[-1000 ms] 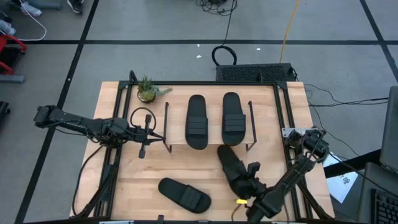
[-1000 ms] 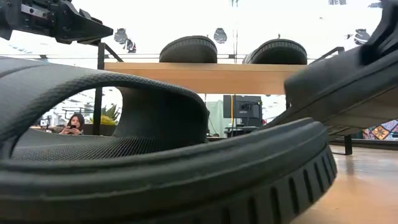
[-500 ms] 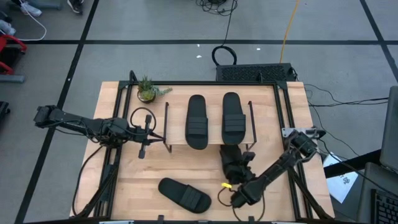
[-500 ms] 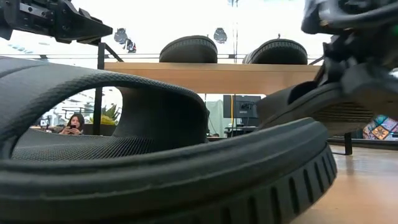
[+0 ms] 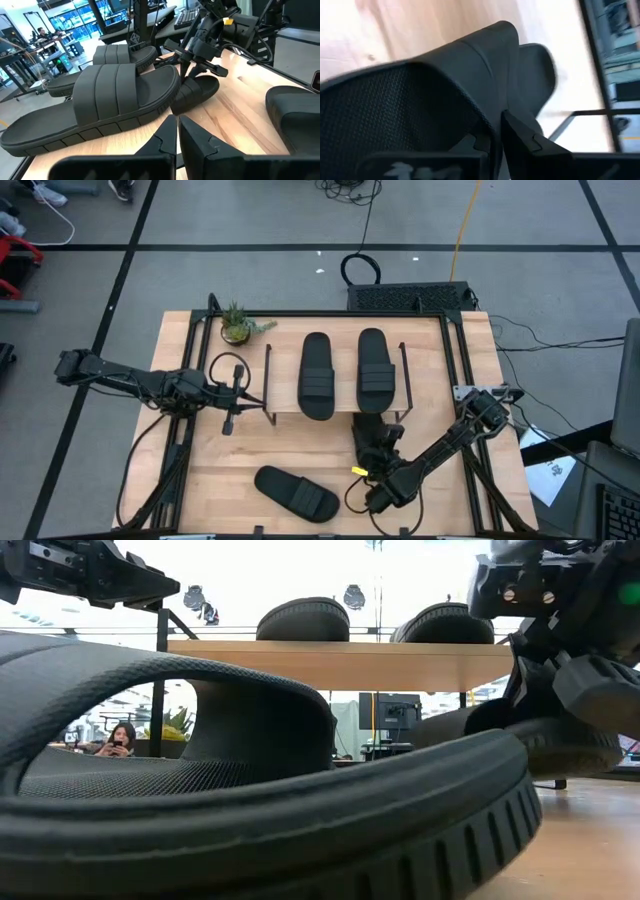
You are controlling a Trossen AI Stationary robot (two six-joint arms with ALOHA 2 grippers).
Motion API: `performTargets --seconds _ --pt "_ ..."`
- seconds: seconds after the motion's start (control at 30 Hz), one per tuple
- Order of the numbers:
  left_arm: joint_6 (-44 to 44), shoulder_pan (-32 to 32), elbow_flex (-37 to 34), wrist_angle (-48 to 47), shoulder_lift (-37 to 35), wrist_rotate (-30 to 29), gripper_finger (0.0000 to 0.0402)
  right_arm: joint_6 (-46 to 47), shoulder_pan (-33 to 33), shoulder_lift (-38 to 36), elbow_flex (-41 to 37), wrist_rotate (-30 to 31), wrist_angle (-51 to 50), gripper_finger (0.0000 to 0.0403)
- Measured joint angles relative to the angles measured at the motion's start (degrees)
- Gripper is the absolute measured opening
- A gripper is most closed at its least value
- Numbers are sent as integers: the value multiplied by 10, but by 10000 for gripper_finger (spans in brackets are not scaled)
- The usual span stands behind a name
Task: Pick and place slides into the shelf
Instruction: Put the black slipper under the shelf
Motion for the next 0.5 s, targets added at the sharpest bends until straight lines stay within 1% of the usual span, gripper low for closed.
performTargets --seconds 0.07,0.17,0.27,0.37,0.5 --pt "0 0 0 0 0 0 10 -1 0 0 0 -15 17 23" --pt "-2 0 0 0 0 0 2 -16 1 0 0 -20 42 25" --pt "-3 0 0 0 0 0 6 -32 1 0 0 -28 66 40" --pt "-5 0 0 0 0 0 16 -16 1 0 0 -26 70 75" --pt "-6 0 0 0 0 0 23 -12 2 -1 0 -13 72 140"
